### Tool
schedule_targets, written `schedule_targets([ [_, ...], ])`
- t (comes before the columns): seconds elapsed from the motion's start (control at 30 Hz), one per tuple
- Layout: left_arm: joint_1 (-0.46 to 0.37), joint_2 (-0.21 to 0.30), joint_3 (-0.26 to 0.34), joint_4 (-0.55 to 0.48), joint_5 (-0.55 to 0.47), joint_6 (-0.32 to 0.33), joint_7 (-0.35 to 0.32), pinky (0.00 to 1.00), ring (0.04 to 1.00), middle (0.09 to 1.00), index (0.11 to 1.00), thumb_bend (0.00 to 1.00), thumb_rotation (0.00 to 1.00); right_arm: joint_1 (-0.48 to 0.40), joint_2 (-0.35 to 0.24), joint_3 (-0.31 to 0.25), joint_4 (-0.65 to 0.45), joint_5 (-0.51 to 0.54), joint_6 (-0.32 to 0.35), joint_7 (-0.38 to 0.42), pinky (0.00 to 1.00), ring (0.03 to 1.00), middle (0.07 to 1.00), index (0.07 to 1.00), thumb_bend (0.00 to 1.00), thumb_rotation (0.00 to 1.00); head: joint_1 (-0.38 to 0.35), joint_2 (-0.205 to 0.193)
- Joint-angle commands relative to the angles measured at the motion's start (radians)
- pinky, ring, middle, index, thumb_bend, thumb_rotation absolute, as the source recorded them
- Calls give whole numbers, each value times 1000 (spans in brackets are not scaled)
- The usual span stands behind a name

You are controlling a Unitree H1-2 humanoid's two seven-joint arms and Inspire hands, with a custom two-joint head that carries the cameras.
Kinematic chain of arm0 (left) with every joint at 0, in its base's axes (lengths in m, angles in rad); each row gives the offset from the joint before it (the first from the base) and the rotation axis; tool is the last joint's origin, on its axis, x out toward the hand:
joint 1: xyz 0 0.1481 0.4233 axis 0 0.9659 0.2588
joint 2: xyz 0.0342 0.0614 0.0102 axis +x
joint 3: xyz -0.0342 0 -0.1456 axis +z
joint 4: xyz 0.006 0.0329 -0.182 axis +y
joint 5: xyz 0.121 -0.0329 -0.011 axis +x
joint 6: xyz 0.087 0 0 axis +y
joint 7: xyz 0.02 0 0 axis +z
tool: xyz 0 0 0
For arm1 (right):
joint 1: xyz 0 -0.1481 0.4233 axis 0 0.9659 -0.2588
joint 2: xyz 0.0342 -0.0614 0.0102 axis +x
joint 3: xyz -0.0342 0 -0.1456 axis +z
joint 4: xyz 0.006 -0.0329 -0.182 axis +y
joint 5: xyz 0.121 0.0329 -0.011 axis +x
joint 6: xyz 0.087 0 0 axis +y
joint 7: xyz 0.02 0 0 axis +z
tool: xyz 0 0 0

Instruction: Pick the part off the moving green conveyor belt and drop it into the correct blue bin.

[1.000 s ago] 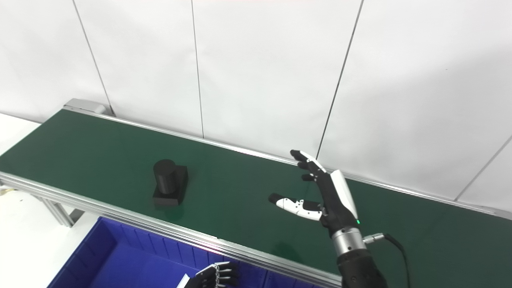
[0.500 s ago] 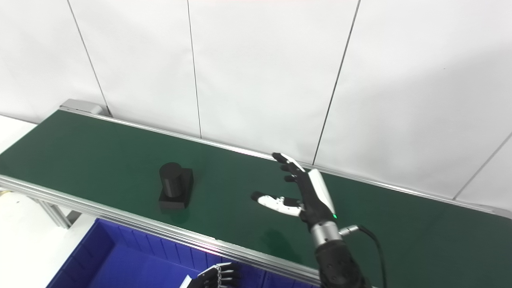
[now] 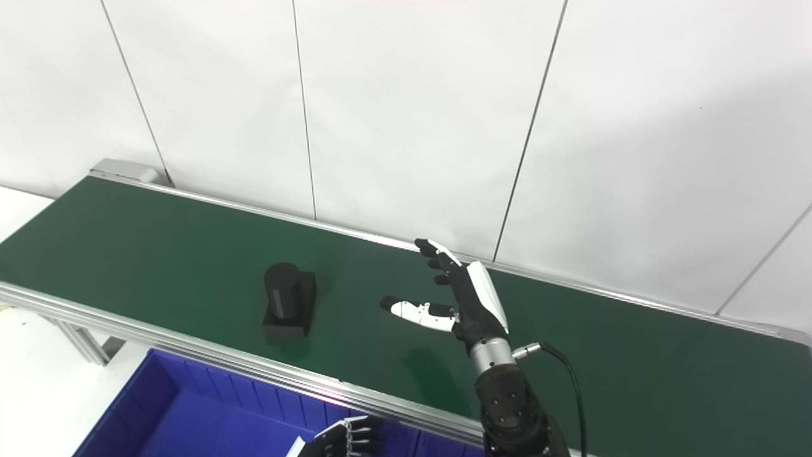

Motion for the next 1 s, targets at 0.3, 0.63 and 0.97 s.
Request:
schedule_targets([
  [0.3,-17,-13,-22,-8,22,-41,40,597,677,718,742,645,653,-89,36,41,81,-10,-79,-24,848,906,907,886,749,325,18,4],
  [0.63,-11,-17,-47,-13,35,-41,66,598,677,717,737,688,678,-118,65,78,189,-10,-135,-22,861,901,904,894,790,311,39,11],
  [0.97,-12,-22,-75,-13,52,-41,101,585,669,715,738,680,655,-121,86,92,241,-14,-156,-23,860,910,915,890,788,306,61,18],
])
